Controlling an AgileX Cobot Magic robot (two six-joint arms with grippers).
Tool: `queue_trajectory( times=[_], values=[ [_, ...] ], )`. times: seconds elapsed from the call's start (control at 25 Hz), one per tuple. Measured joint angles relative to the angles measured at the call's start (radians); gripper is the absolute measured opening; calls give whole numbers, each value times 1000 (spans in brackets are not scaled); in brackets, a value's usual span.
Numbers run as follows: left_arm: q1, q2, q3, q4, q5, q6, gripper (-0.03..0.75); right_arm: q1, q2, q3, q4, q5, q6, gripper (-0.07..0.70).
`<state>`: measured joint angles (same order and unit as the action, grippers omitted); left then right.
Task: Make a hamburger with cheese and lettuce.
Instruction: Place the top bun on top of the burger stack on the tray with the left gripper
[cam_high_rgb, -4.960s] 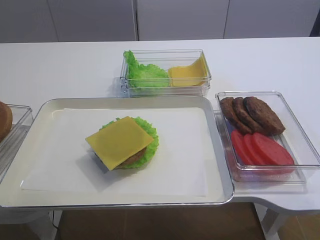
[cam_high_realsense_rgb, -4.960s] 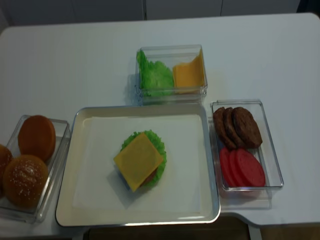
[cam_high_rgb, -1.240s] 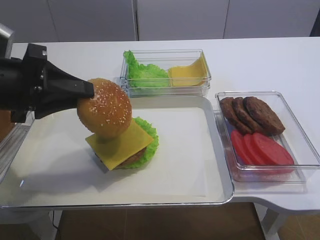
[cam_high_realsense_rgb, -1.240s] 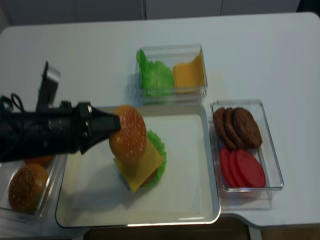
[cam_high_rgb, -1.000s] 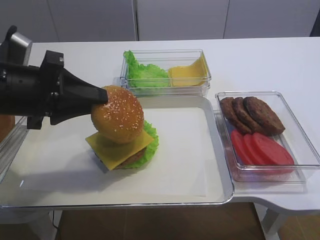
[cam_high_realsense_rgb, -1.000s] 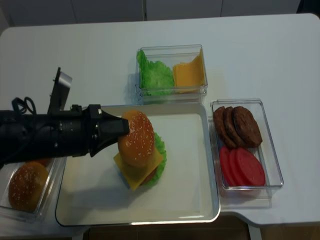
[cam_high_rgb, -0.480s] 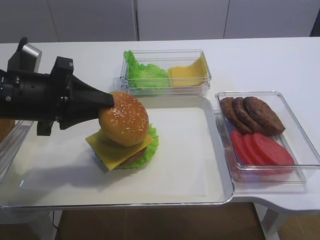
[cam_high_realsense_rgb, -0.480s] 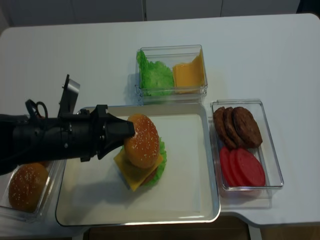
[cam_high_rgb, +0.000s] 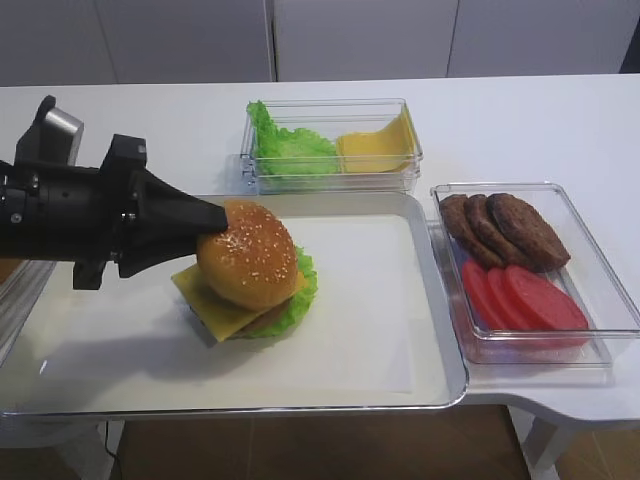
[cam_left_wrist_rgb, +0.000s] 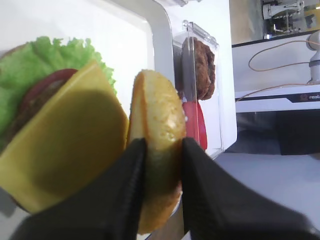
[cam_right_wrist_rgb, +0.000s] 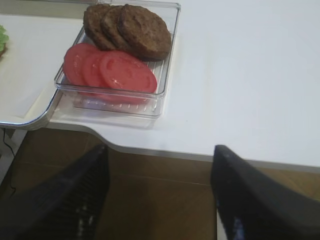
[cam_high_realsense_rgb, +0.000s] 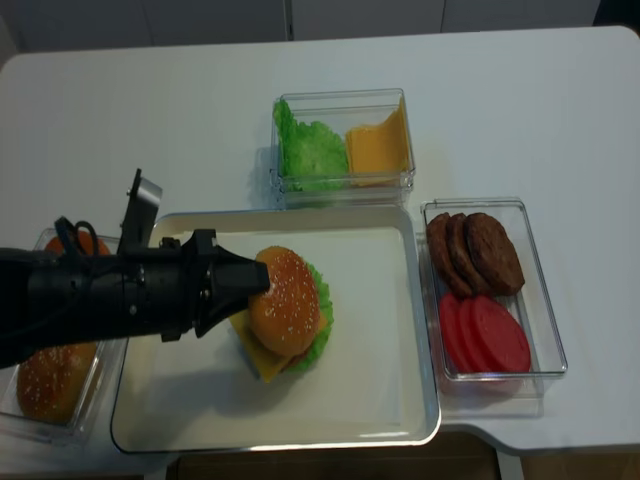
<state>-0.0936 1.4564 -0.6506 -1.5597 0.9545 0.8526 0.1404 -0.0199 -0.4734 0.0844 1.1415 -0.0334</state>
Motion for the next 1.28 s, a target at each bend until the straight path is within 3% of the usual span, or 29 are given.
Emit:
queue_trajectory(
  times=[1.28],
  values=[
    [0, 2, 22, -22, -35, 6, 172, 0, 0, 0, 0, 0, 0, 478]
  ],
)
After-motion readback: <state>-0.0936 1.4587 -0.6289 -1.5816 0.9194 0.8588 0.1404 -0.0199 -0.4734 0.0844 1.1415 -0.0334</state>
